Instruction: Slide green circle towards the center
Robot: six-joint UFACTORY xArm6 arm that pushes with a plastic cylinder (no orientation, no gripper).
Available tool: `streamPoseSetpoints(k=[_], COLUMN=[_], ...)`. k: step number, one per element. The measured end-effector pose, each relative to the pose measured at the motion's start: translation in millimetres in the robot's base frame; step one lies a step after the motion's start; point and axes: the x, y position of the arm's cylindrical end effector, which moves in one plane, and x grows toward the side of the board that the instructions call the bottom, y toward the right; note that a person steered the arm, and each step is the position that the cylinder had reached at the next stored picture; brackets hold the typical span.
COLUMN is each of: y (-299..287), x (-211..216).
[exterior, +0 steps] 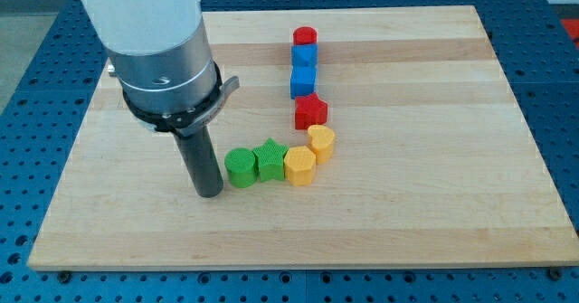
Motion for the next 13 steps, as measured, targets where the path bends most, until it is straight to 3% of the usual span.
streamPoseSetpoints(k=[1,2,3,4,6,10,13], y=[-4.3,-8.2,-6.1,37.5,28.2,36.6,34.4], x=[-12.0,9.9,72.2,47.0,46.5,-9.1,-16.2])
